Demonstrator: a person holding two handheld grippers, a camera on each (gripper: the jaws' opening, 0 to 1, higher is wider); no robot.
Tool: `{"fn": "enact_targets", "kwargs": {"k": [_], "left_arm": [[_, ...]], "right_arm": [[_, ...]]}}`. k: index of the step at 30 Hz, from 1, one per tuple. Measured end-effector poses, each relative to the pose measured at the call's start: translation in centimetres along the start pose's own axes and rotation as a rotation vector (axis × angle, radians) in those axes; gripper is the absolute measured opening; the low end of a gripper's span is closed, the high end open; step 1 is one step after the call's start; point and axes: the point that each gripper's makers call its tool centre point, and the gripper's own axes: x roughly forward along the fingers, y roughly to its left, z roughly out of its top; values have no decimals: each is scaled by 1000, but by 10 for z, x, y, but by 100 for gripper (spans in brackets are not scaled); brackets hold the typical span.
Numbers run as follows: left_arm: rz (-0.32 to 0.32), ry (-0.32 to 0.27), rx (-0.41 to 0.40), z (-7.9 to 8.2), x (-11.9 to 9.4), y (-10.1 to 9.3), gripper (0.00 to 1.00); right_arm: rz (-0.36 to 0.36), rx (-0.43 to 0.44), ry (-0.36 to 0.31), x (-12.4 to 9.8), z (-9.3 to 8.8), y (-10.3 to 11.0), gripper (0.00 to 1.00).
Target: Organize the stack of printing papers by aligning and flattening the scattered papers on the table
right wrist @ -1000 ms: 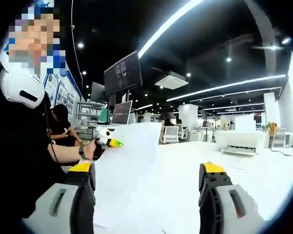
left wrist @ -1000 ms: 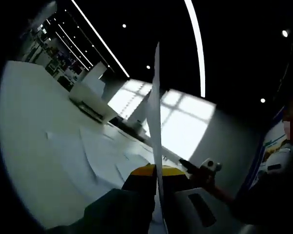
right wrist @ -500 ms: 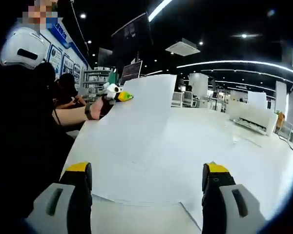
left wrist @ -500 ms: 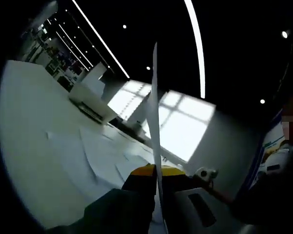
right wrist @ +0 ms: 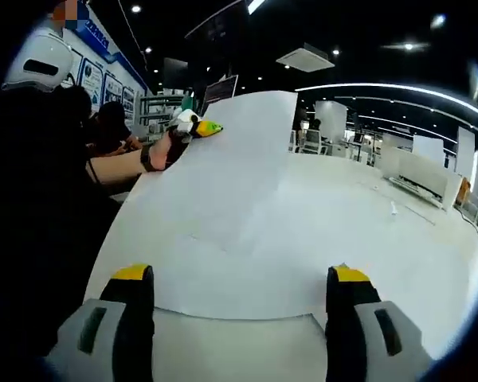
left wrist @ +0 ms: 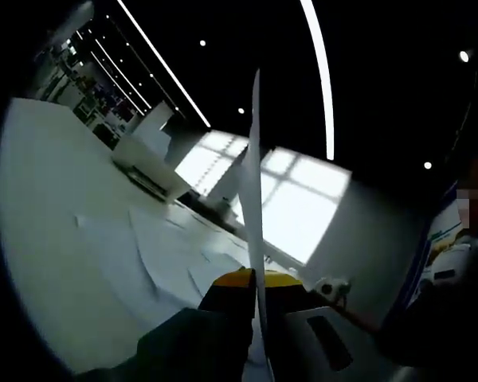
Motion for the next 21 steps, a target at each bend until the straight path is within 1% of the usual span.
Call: {"fn": "enact_targets", "kwargs": {"k": [1,3,10,15,19,21], "left_arm": [[0,0,0,0,0,0,5],[0,-1,0,0,0,0,5],[-3,-8,-4,0,0,-3,5],[-3,-10,-5,0,0,-4,5],[-4,-10,-7,0,0,-4,5],[-4,-11,-8,0,0,-4,5]], "right_arm": [[3,17,6,0,-2,-1,82],[-5,-4,-1,3,-2,-5,82],[-10,-2,-6,7,0,-8,80],[-47,13,-16,4,5,-20,64],[-40,10,-21,2,9,-21,54],[-44,9,-23,0,10,-26,49]]}}
